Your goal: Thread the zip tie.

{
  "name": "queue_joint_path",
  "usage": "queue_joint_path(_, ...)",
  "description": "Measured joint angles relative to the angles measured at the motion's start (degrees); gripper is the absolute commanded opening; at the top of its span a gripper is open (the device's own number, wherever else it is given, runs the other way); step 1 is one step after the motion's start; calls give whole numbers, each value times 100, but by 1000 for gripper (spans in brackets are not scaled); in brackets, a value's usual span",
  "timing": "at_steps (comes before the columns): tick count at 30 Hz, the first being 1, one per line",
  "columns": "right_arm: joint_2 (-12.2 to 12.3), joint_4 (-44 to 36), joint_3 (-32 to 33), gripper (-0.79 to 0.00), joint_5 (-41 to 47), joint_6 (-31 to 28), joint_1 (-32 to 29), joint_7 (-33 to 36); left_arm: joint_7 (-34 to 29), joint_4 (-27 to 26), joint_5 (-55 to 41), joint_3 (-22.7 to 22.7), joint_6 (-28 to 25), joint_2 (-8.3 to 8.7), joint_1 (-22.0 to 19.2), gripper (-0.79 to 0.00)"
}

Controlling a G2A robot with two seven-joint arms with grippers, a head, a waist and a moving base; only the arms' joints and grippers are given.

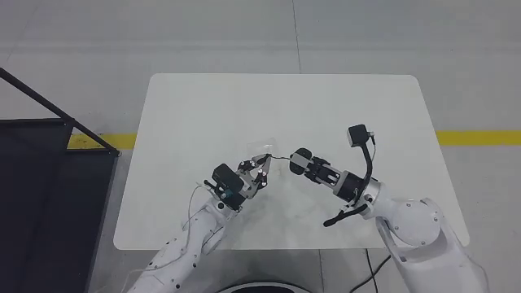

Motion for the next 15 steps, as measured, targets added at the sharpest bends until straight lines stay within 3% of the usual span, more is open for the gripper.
queue_joint_path(15,-9,42,88,-785,229,-304,-124,-132,-83,50,88,43,-78,-49,-25,-785)
